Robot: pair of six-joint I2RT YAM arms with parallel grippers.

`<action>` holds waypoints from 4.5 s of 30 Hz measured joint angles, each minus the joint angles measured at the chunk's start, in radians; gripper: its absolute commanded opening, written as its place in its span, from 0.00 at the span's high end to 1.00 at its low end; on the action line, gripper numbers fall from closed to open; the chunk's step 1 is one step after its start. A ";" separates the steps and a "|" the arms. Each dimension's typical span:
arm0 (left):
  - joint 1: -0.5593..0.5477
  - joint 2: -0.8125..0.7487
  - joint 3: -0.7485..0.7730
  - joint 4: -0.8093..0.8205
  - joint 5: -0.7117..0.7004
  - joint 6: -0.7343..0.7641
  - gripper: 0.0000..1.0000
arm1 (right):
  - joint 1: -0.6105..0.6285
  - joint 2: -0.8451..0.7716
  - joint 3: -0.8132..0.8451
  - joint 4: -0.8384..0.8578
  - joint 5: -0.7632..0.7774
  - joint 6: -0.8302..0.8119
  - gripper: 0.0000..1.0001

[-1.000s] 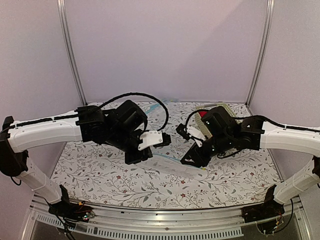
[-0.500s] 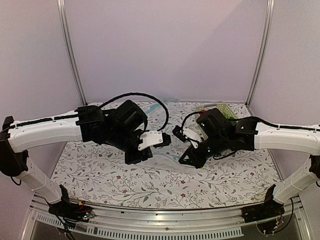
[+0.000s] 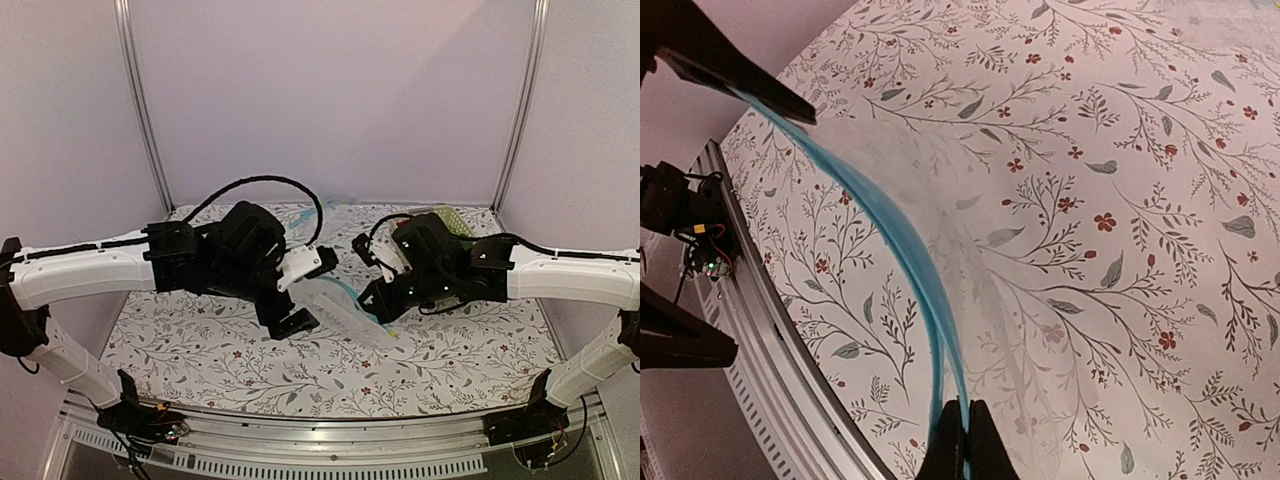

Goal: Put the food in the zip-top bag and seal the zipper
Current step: Open the zipper food storage bag.

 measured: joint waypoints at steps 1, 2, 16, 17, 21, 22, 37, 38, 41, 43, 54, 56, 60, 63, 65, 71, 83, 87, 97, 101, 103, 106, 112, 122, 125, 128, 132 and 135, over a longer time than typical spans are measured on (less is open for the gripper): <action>0.002 -0.020 -0.010 0.024 -0.007 -0.029 0.00 | 0.000 0.000 0.000 0.003 0.025 0.022 1.00; 0.005 -0.039 -0.017 0.047 -0.014 -0.060 0.00 | 0.000 0.000 0.000 0.006 0.046 0.042 1.00; 0.014 -0.189 -0.317 0.589 -0.176 -0.879 0.01 | 0.026 0.007 0.026 0.078 0.288 0.233 1.00; 0.014 -0.175 -0.317 0.612 -0.173 -0.908 0.02 | 0.029 0.011 0.034 0.082 0.294 0.233 1.00; 0.014 -0.127 -0.310 0.687 -0.150 -0.989 0.01 | 0.039 0.028 0.055 0.096 0.303 0.232 1.00; 0.014 -0.117 -0.305 0.695 -0.143 -1.001 0.00 | 0.040 0.032 0.056 0.099 0.306 0.232 1.00; 0.041 0.019 -0.268 0.726 -0.075 -1.080 0.10 | 0.094 0.070 0.087 0.098 0.354 0.203 1.00; 0.043 0.020 -0.268 0.726 -0.075 -1.085 0.12 | 0.095 0.071 0.089 0.098 0.358 0.199 1.00; 0.050 0.020 -0.268 0.734 -0.076 -1.091 0.17 | 0.100 0.076 0.101 0.096 0.374 0.192 1.00; 0.053 0.020 -0.268 0.738 -0.076 -1.095 0.21 | 0.102 0.078 0.106 0.094 0.382 0.187 1.00; 0.067 0.016 -0.279 0.727 -0.095 -1.099 0.31 | 0.118 0.085 0.117 0.071 0.428 0.176 1.00; 0.068 0.016 -0.283 0.720 -0.099 -1.098 0.32 | 0.118 0.090 0.121 0.068 0.430 0.174 1.00; 0.068 0.016 -0.286 0.718 -0.098 -1.098 0.34 | 0.121 0.100 0.121 0.059 0.434 0.168 1.00; 0.068 0.016 -0.286 0.717 -0.096 -1.096 0.40 | 0.128 0.112 0.127 0.055 0.437 0.161 1.00; 0.068 0.017 -0.284 0.717 -0.096 -1.092 0.41 | 0.135 0.120 0.134 0.051 0.444 0.153 1.00; 0.069 0.028 -0.263 0.715 -0.097 -1.083 0.42 | 0.167 0.140 0.159 0.041 0.484 0.128 1.00; 0.071 0.045 -0.258 0.713 -0.092 -1.084 0.65 | 0.172 0.153 0.161 0.031 0.515 0.121 1.00; 0.071 0.045 -0.259 0.706 -0.094 -1.087 0.74 | 0.172 0.153 0.161 0.030 0.534 0.121 1.00; 0.075 0.019 -0.322 0.688 -0.098 -1.109 1.00 | 0.177 0.153 0.165 -0.005 0.591 0.148 1.00; 0.080 -0.003 -0.335 0.683 -0.091 -1.113 1.00 | 0.177 0.162 0.188 -0.039 0.636 0.179 1.00; 0.083 -0.018 -0.335 0.672 -0.086 -1.112 1.00 | 0.174 0.169 0.198 -0.055 0.658 0.202 1.00; 0.089 -0.053 -0.336 0.628 -0.083 -1.104 1.00 | 0.161 0.172 0.199 -0.072 0.669 0.244 1.00; 0.109 -0.123 -0.354 0.570 -0.068 -1.090 1.00 | 0.109 0.171 0.189 -0.077 0.655 0.344 1.00; 0.115 -0.147 -0.382 0.550 -0.056 -1.080 1.00 | 0.061 0.152 0.100 -0.014 0.570 0.449 0.82; 0.117 -0.148 -0.381 0.552 -0.039 -1.058 1.00 | 0.058 0.122 0.069 0.020 0.539 0.435 0.65; 0.119 -0.131 -0.355 0.541 0.013 -1.017 1.00 | 0.053 0.093 0.059 0.047 0.486 0.387 0.50; 0.120 -0.077 -0.264 0.506 0.075 -0.955 1.00 | 0.051 0.060 0.059 0.074 0.395 0.301 0.41; 0.120 -0.029 -0.179 0.460 0.120 -0.895 1.00 | 0.051 0.040 0.061 0.072 0.329 0.218 0.37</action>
